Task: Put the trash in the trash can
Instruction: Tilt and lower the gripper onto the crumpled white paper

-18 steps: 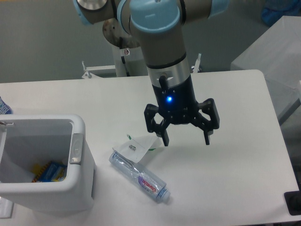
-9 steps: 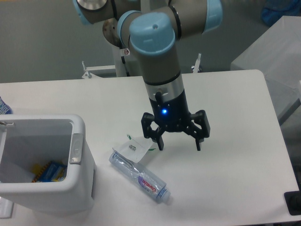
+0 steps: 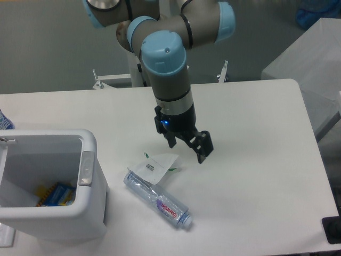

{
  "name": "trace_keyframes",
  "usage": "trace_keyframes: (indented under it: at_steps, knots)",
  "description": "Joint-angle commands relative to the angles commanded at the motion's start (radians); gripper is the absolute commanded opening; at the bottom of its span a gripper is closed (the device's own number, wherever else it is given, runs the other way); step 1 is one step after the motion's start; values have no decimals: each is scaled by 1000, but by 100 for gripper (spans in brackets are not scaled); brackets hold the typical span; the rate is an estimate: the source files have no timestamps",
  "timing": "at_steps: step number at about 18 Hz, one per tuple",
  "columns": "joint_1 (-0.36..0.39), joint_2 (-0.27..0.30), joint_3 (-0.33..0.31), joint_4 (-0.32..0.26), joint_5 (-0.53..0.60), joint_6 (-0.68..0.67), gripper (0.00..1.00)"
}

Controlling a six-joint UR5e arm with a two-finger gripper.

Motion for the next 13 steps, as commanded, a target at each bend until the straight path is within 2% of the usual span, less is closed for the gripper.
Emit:
trace_keyframes:
  at_steps: [2, 5, 10, 13]
  knots:
    - [-17, -23, -37, 60, 17, 91, 100]
    - [-48, -69, -80, 141, 20, 94, 100]
    - [-86, -141, -86, 161, 32, 91, 100]
    - [-101, -149, -94, 163, 32, 93, 100]
